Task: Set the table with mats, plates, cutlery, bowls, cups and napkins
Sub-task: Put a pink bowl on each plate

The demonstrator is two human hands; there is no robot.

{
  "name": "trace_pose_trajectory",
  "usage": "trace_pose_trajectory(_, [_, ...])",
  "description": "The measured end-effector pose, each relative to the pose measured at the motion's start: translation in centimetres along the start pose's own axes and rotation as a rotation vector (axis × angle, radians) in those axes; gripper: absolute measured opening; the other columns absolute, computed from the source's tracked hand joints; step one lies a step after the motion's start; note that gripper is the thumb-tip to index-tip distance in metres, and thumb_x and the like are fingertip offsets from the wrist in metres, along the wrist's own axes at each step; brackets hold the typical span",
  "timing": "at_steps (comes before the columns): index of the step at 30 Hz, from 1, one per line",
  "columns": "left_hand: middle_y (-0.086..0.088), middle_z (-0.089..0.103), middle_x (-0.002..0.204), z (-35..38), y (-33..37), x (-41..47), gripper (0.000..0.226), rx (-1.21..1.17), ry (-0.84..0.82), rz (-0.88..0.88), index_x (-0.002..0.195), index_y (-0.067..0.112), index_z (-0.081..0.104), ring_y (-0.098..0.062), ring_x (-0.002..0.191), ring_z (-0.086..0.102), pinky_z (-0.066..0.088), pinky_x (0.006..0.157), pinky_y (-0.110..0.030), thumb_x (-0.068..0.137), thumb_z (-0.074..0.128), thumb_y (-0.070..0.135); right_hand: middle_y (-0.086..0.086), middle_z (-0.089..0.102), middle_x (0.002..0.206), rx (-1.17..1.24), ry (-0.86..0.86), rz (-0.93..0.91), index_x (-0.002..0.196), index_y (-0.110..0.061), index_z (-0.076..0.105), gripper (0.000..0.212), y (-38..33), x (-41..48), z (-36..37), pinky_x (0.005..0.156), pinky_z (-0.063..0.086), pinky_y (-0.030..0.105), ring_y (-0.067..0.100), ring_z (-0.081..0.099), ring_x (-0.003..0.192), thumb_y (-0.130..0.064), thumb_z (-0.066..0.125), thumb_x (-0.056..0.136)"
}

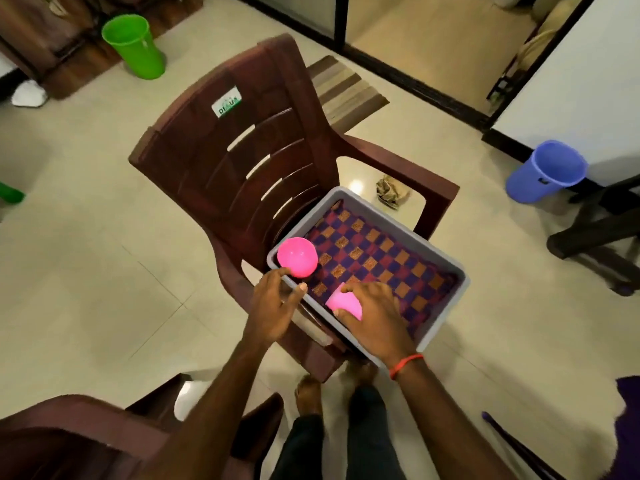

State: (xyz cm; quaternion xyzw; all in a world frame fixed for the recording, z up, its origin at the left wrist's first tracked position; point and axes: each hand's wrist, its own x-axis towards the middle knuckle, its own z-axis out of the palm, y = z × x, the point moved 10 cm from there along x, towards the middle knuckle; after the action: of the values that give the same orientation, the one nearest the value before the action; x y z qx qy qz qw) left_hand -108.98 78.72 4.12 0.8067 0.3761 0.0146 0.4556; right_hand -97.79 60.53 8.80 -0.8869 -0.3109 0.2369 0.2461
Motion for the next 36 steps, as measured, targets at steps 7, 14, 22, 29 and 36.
trace_pose_trajectory(7, [-0.003,0.040,0.152,2.8,-3.0,7.7,0.054,0.037,0.050,0.003,0.140,0.015,0.052,-0.009,0.130,0.038,0.034,0.104,-0.028,0.097,0.067,0.044,-0.006,0.059,0.131,0.054,-0.108,-0.002,0.126,-0.029,0.060,0.039,2.4,10.0,5.5,0.103,0.031,0.040,0.020,0.036,0.131,-0.047,0.066,0.092])
trace_pose_trajectory(14, [-0.011,0.038,0.152,6.1,-7.3,12.3,0.080,-0.095,0.077,-0.204,0.153,0.010,0.038,-0.028,0.135,0.046,0.042,0.102,-0.033,0.093,0.066,0.055,0.000,0.066,0.125,0.131,-0.186,0.028,0.127,-0.020,0.064,0.042,5.3,18.0,10.7,0.100,0.036,0.035,0.023,0.048,0.123,-0.044,0.069,0.091])
trace_pose_trajectory(22, [-0.007,0.022,0.166,7.7,-9.7,14.2,0.099,-0.002,0.087,-0.187,0.162,0.014,0.018,-0.027,0.149,0.031,0.031,0.115,-0.036,0.089,0.046,0.074,0.008,0.056,0.138,0.331,-0.386,0.230,0.147,-0.018,0.038,0.065,7.6,24.4,20.1,0.091,0.049,0.032,0.029,0.056,0.122,-0.037,0.068,0.093])
trace_pose_trajectory(29, [-0.003,0.041,0.147,6.9,-9.6,14.6,0.073,-0.118,0.160,-0.169,0.148,0.016,0.042,-0.019,0.128,0.049,0.052,0.102,-0.039,0.094,0.050,0.065,0.008,0.062,0.125,0.396,-0.344,0.280,0.143,-0.023,0.047,0.051,8.6,25.1,21.2,0.072,0.051,0.028,0.031,0.061,0.113,-0.007,0.049,0.094])
trace_pose_trajectory(36, [0.001,0.051,0.140,5.8,-6.8,13.4,0.055,-0.340,0.106,-0.220,0.142,0.026,0.047,-0.011,0.121,0.057,0.049,0.085,-0.013,0.097,0.045,0.057,-0.003,0.058,0.117,0.489,-0.243,0.278,0.144,-0.027,0.048,0.053,7.9,22.5,15.2,0.071,0.058,0.031,0.022,0.063,0.103,-0.006,0.048,0.096])
